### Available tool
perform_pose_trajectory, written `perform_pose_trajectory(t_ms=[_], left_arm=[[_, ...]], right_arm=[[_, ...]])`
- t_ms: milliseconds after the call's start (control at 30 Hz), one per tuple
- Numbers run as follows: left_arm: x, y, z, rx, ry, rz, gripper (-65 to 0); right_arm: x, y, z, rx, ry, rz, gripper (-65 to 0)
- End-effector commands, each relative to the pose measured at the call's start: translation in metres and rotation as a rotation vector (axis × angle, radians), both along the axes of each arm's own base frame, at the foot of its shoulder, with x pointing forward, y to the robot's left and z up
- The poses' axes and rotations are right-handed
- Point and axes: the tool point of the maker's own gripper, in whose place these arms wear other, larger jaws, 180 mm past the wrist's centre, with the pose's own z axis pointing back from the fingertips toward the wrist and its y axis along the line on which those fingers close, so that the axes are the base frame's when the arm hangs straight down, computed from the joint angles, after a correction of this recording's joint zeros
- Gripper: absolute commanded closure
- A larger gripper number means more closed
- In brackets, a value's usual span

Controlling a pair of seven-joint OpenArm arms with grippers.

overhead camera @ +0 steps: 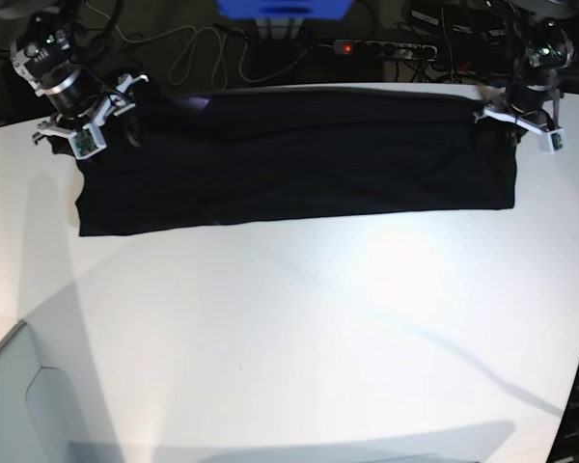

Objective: Fold the T-shirt properly
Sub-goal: 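Hold both strip ends and adjust the left gripper's grip on its corner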

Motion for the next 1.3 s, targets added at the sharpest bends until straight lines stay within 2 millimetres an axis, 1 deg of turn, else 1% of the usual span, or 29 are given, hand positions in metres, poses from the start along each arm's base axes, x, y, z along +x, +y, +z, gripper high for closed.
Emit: perform_pose_trajectory(t_ms=[0, 67, 100, 233, 267, 300, 367, 433, 533, 600, 767, 833, 900, 1133, 1167, 1267], left_arm=[[0.003, 0.004, 0.01, 0.022, -0.029, -0.003, 0.0], [0.003, 0.005, 0.01, 0.024, -0.027, 0.0, -0.9], [0.003, 0.005, 0.009, 0.023, -0.026, 0.001, -4.4], [0.002, 0.005, 0.009, 0.018, -0.027, 0.003, -24.8], [0.003, 0.005, 0.009, 0.017, -0.029, 0.001, -29.1], [0.004, 0.005, 0.01, 0.017, -0.032, 0.001, -31.2], [0.006, 0.006, 0.011, 0.021, -0.04, 0.004, -31.6], [0.003, 0.016, 0.016, 0.033, -0.052, 0.035, -31.6], [0.007, 0.033, 0.027, 0.056, -0.09, 0.086, -31.7], [0.004, 0.043, 0.025, 0.054, -0.087, 0.114, -31.7], [0.004, 0.051, 0.007, 0.014, -0.061, 0.143, -31.7], [0.004, 0.046, -0.002, -0.004, -0.041, 0.131, -31.7], [0.005, 0.042, -0.006, -0.013, -0.034, 0.121, -31.7], [0.012, 0.042, -0.004, -0.017, -0.053, 0.123, -31.9], [0.013, 0.042, -0.004, -0.017, -0.055, 0.123, -32.6], [0.012, 0.042, -0.006, -0.02, -0.05, 0.126, -37.2]], right_arm=[[0.002, 0.003, 0.008, 0.01, -0.03, 0.027, -40.1], [0.001, 0.003, 0.008, 0.01, -0.029, 0.027, -40.1], [0.001, 0.003, 0.008, 0.01, -0.029, 0.027, -40.1], [0.001, 0.003, 0.008, 0.01, -0.029, 0.027, -40.1], [0.001, 0.003, 0.008, 0.009, -0.029, 0.026, -40.1], [0.001, 0.003, 0.008, 0.009, -0.029, 0.026, -40.1], [0.001, 0.003, 0.008, 0.009, -0.029, 0.026, -40.1], [0.001, 0.002, 0.008, 0.009, -0.029, 0.025, -40.1], [0.001, 0.002, 0.008, 0.009, -0.029, 0.025, -40.1], [0.001, 0.003, 0.008, 0.01, -0.029, 0.027, -40.1], [0.002, 0.003, 0.008, 0.01, -0.032, 0.027, -40.1], [0.003, 0.003, 0.008, 0.01, -0.033, 0.027, -40.1], [0.004, 0.004, 0.009, 0.011, -0.035, 0.029, -40.1], [0.004, 0.004, 0.009, 0.011, -0.036, 0.029, -40.1], [0.004, 0.004, 0.009, 0.011, -0.036, 0.029, -40.1], [0.004, 0.004, 0.009, 0.01, -0.036, 0.029, -40.1]])
